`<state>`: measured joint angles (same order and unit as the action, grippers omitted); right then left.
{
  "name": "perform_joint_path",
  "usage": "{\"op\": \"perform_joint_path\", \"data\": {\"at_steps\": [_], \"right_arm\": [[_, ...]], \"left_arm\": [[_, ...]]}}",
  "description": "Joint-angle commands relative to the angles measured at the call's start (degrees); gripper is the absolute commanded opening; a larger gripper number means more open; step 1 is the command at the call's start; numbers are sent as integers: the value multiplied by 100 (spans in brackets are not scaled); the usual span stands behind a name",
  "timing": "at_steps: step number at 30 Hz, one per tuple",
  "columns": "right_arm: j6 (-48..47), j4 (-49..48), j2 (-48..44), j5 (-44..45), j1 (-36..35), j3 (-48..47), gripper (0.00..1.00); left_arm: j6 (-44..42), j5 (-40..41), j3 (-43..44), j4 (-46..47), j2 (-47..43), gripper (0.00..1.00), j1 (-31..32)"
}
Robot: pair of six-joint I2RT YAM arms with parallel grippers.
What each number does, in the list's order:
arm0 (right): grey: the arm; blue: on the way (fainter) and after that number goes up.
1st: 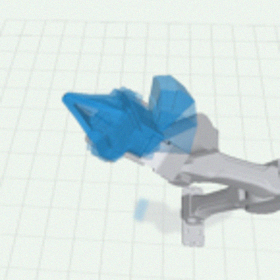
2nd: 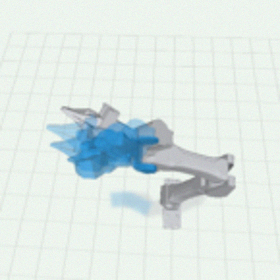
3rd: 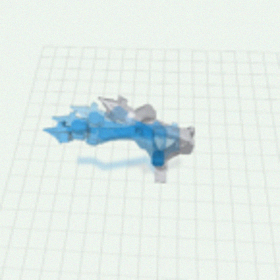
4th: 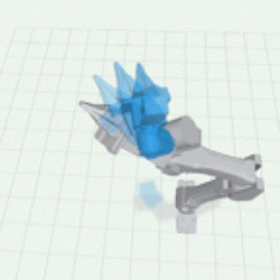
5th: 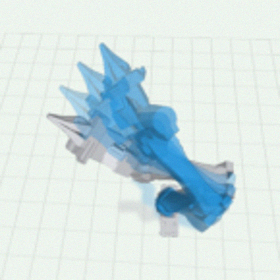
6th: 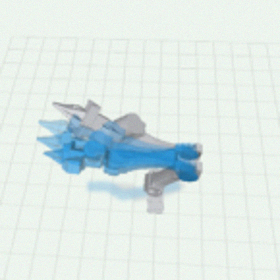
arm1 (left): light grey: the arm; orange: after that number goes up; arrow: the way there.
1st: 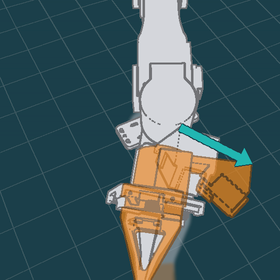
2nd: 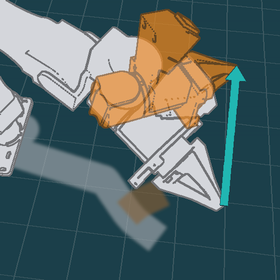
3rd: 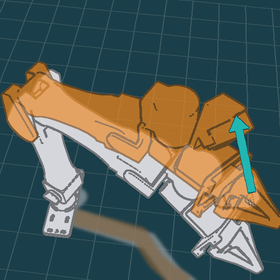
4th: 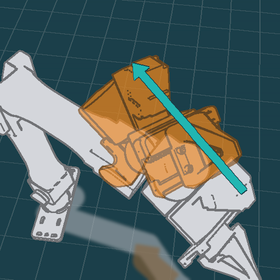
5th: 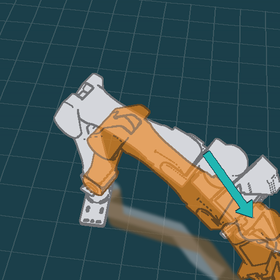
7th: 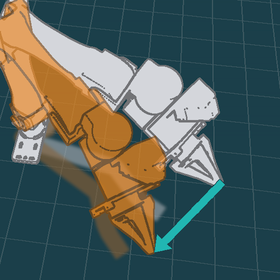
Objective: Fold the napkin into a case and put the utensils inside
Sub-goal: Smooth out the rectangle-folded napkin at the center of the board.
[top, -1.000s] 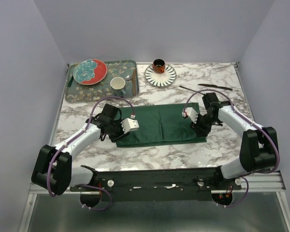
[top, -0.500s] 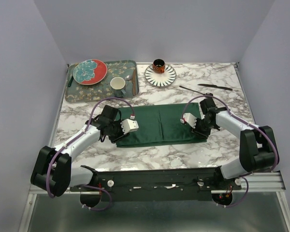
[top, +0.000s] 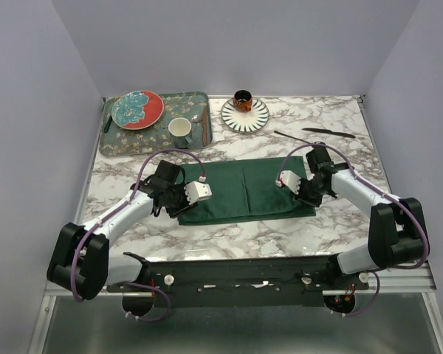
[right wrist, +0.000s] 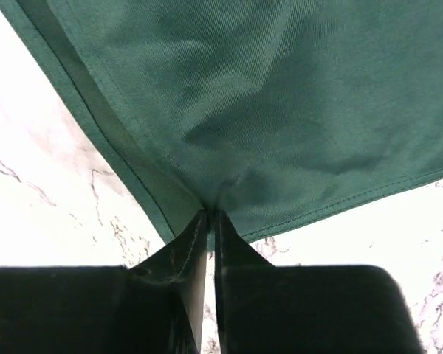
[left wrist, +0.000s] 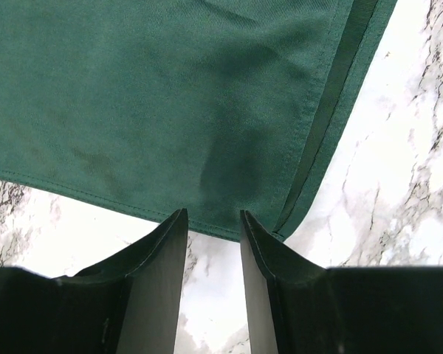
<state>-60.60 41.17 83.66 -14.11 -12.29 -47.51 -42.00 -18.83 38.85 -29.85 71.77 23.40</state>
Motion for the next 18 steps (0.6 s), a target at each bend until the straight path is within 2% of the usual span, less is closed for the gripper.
{"op": "perform_joint_path", "data": {"at_steps": [1, 5, 12, 18], "right_arm": [[-119, 278, -218, -118, -45, -119, 9], [-128, 392, -227, -162, -54, -154, 1], [-207, 524, -271, -136, -63, -57, 1], [-224, 524, -236, -74, -63, 31, 1]], "left_arm": [[-45, -6, 8, 14, -93, 43, 33], [-89, -42, -9, 14, -110, 43, 68], [-274, 160, -316, 93, -268, 40, 499], [-283, 301, -422, 146, -233, 39, 587]]}}
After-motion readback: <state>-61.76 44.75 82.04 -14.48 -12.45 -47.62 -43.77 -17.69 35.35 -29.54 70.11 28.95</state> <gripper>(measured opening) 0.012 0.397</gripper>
